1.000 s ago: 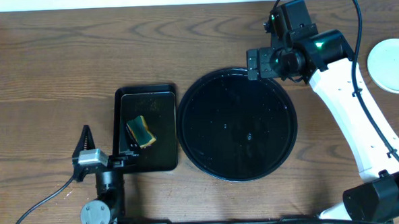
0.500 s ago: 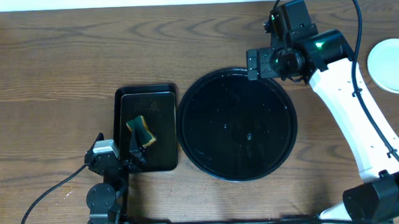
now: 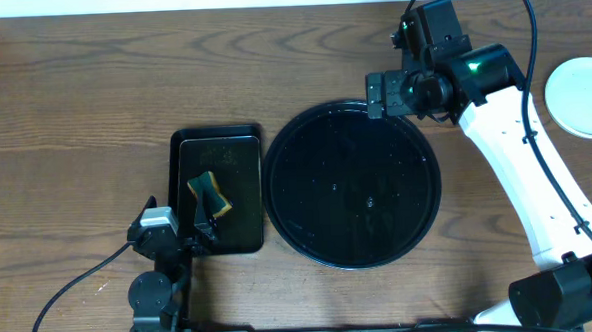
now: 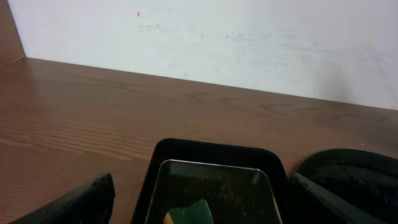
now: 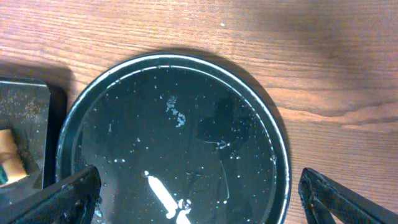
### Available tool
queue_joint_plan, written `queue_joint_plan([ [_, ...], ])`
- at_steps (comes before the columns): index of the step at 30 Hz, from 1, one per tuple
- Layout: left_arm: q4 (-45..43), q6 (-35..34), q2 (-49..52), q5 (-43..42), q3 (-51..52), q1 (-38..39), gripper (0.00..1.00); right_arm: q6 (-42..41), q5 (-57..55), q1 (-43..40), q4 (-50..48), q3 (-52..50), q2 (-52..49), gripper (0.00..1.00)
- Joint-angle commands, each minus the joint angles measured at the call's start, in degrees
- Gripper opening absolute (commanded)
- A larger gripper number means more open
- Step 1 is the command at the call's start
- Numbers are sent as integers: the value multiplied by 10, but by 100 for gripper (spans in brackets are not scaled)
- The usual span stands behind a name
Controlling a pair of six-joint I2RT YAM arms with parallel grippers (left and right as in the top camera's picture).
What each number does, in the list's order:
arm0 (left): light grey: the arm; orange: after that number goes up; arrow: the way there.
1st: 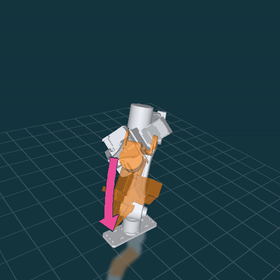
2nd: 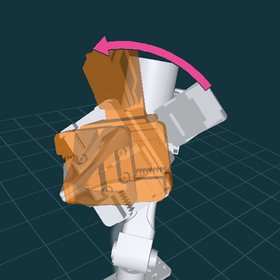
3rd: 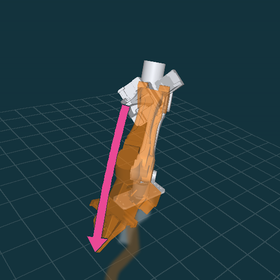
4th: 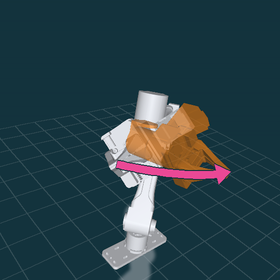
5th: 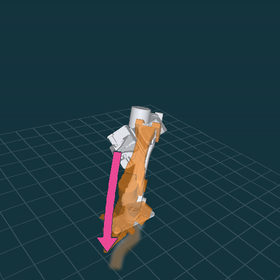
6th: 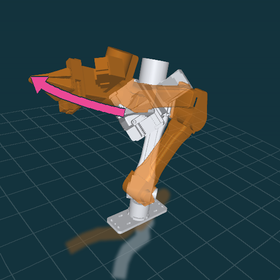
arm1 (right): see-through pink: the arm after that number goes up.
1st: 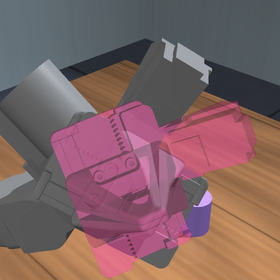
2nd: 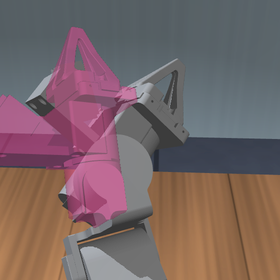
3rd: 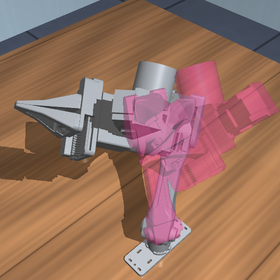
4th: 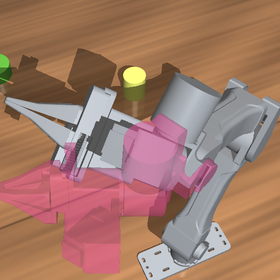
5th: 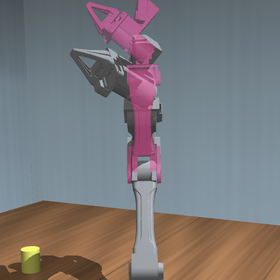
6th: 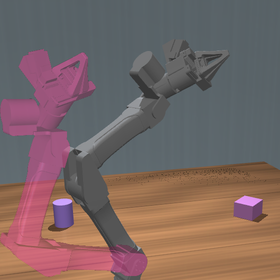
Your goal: Clean dirty plates on tray and stack at the side
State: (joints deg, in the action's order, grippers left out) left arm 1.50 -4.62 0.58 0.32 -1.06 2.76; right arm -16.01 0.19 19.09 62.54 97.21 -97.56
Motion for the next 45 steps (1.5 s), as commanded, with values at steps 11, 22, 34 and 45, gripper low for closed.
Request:
queue_joint_plan([
  [11,27,5,-3,4,8,-2,88,7,-3,4,0,6,-7,99],
  [22,27,5,-3,4,8,-2,88,15,-34,4,-9,6,0,99],
  [34,27,5,-3,4,8,-2,88,221,-62,6,-127,4,165,99],
  [45,27,5,-3,4,8,-2,88,327,-30,-49,-177,-152,427,99],
])
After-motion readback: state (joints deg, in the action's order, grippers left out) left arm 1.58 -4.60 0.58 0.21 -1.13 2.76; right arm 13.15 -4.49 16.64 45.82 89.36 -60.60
